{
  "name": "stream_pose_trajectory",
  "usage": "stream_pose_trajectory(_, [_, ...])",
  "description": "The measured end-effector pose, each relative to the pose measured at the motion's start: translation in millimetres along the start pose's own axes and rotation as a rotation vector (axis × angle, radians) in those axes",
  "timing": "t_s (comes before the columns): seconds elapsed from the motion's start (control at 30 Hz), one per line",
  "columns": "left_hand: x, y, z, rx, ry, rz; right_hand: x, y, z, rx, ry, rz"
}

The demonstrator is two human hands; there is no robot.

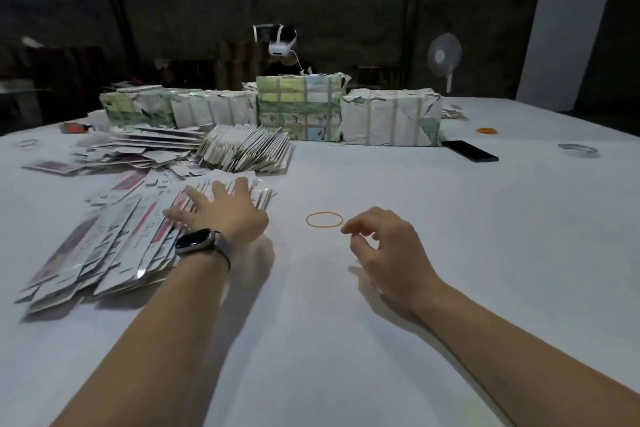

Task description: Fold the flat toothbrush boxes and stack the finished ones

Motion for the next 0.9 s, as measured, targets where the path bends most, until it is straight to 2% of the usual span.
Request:
stream_pose_trajectory(0.1, [-1.5,-2.4,-14.5,0.094,0.001,-0.053,-0.3,-1.0,1.4,-0.017,-0.035,-0.005])
stream_pose_trajectory(0.17, [-2.3,-1.5,-16.9,0.080,-0.042,-0.058,-1.0,-1.7,1.4,-0.013,-0.043,-0.008])
stream_pose_trajectory(0.33, [-3.3,5.4,0.6,-0.096,-0.126,0.004,-2.7,-2.5,0.9,-0.008,-0.036,-0.008])
stream_pose_trajectory(0.47, [-3.4,13.5,23.7,-0.261,-0.034,0.022,-2.3,-3.1,0.4,0.008,-0.030,-0.007])
stream_pose_trajectory(0.57, [4.1,16.7,37.8,-0.341,0.006,0.121,-1.5,-3.0,-1.0,0.017,-0.031,-0.001])
stream_pose_trajectory(0.63, [4.1,14.9,36.4,-0.299,-0.040,0.146,-1.5,-3.0,-1.2,0.018,-0.029,0.001])
stream_pose_trajectory(0.77, [-9.0,7.0,14.9,-0.112,-0.066,0.015,-1.8,-2.0,-0.9,0.013,-0.036,0.000])
stream_pose_trajectory(0.9, [-3.1,9.4,25.1,-0.243,-0.069,0.093,-1.0,-2.4,-1.2,0.010,-0.046,0.002])
Point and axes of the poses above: each hand's wrist, its own y-axis away from the middle knuckle, its own x-axis out of the back of the hand, z = x × y, the point moved 7 cm from there along -y, towards the middle knuckle, and after that the axes turned 2 degrees about -x, right-handed, at the moved point
